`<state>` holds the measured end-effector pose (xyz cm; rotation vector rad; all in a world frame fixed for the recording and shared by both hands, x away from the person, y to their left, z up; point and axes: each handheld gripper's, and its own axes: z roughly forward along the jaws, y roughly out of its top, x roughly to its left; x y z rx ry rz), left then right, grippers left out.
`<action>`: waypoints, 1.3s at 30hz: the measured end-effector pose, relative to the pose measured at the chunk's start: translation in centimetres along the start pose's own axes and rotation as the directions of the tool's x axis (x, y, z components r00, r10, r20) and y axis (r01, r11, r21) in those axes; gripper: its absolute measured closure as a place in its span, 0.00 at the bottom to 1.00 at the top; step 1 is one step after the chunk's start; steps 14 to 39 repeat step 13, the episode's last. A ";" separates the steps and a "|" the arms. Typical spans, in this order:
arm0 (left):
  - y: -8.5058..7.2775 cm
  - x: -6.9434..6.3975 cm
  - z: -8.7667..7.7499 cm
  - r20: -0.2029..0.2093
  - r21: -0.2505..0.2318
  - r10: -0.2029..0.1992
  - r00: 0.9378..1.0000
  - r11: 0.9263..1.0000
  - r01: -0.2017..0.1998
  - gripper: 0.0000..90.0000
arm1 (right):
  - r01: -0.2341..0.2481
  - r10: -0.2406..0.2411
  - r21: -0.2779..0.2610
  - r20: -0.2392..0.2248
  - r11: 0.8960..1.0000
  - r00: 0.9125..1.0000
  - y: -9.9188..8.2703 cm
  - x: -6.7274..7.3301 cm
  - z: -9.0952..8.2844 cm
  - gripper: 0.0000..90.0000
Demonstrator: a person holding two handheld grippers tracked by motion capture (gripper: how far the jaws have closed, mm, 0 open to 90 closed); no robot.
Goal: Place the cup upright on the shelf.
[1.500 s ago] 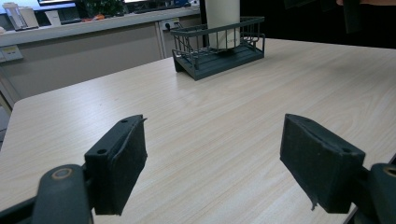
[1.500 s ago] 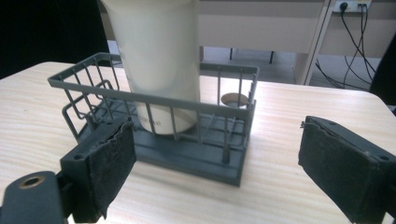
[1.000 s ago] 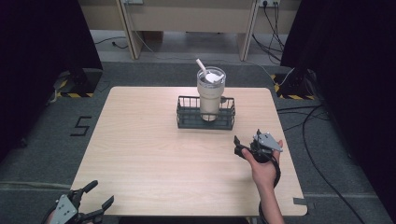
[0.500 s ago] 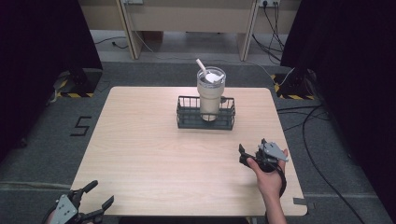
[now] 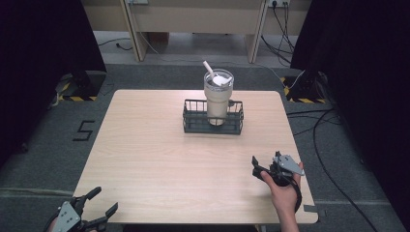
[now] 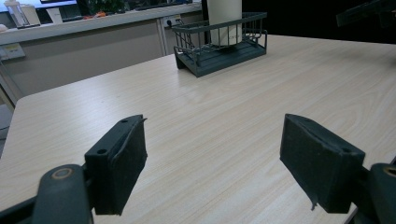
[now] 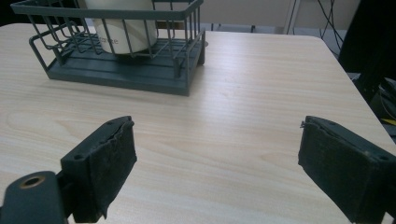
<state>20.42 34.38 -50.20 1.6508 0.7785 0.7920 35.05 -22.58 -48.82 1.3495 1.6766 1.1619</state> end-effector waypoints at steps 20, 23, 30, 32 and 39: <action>0.1 0.0 0.1 0.000 -0.007 -0.006 1.000 1.000 0.006 0.25 | -0.180 0.155 -0.127 -0.189 0.975 0.970 0.9 -1.5 -2.3 0.06; 0.1 0.0 0.1 0.000 -0.007 -0.006 1.000 1.000 0.006 0.25 | -0.180 0.155 -0.127 -0.189 0.975 0.970 0.9 -1.5 -2.3 0.06; 0.1 0.0 0.1 0.000 -0.007 -0.006 1.000 1.000 0.006 0.25 | -0.180 0.155 -0.127 -0.189 0.975 0.970 0.9 -1.5 -2.3 0.06; 0.1 0.0 0.1 0.000 -0.007 -0.006 1.000 1.000 0.006 0.25 | -0.180 0.155 -0.127 -0.189 0.975 0.970 0.9 -1.5 -2.3 0.06; 0.1 0.0 0.1 0.000 -0.007 -0.006 1.000 1.000 0.006 0.25 | -0.180 0.155 -0.127 -0.189 0.975 0.970 0.9 -1.5 -2.3 0.06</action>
